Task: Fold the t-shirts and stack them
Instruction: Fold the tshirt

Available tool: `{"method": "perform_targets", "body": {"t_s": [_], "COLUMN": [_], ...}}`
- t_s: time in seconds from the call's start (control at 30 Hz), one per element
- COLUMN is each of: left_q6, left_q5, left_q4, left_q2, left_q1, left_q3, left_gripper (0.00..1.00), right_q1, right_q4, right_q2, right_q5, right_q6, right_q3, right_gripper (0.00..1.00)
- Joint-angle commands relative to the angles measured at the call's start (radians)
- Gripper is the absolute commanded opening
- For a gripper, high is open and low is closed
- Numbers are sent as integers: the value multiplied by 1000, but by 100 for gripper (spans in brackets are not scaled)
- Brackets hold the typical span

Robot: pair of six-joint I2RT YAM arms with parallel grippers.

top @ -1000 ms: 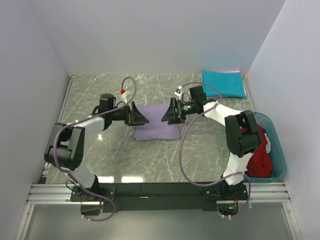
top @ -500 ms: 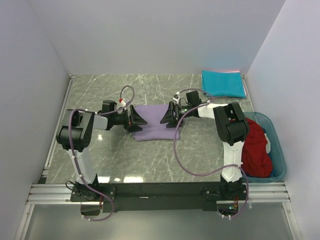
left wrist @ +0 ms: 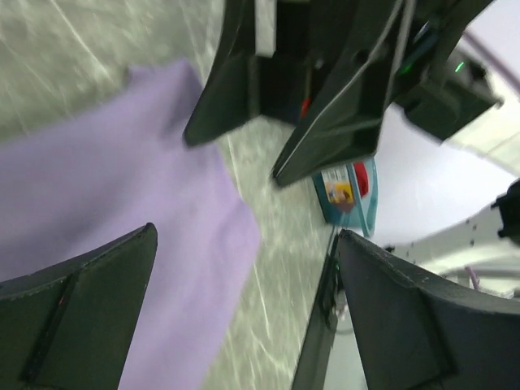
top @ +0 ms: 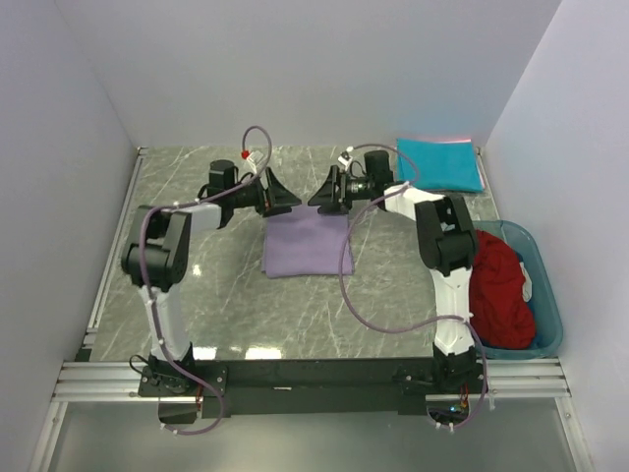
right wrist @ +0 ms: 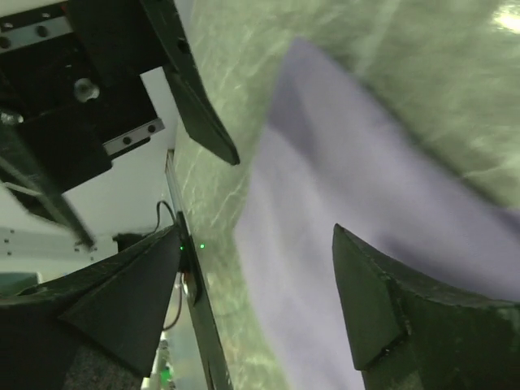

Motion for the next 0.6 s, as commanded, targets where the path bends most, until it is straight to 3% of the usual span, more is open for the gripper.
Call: {"method": "perform_targets", "body": {"t_s": [0.0, 0.23, 0.37, 0.4, 0.47, 0.5, 0.53, 0.57], "left_q6": [-152, -254, -167, -54, 133, 335, 438, 534], "left_q5": [-50, -87, -77, -77, -135, -163, -189, -265], "left_q4": [172, 235, 130, 70, -216, -313, -395, -579], "left_q2": [150, 319, 215, 177, 48, 3, -38, -119], "left_q1": [-4, 79, 123, 128, 128, 120, 102, 91], "left_q3": [65, 90, 82, 91, 157, 185, 212, 260], "left_gripper": [100, 99, 99, 99, 99, 99, 99, 99], "right_q1": [-18, -93, -118, -121, -132, -133, -138, -139], "right_q4": [137, 168, 127, 99, -26, -71, -141, -257], "right_q2": [128, 212, 124, 93, -8, -40, -70, -126], "right_q5": [5, 98, 97, 100, 129, 141, 158, 175], "right_q6": [143, 214, 185, 160, 96, 14, -36, -83], "right_q3": [14, 12, -15, -14, 17, 36, 64, 114], "right_gripper": [80, 78, 79, 80, 84, 87, 88, 88]}}
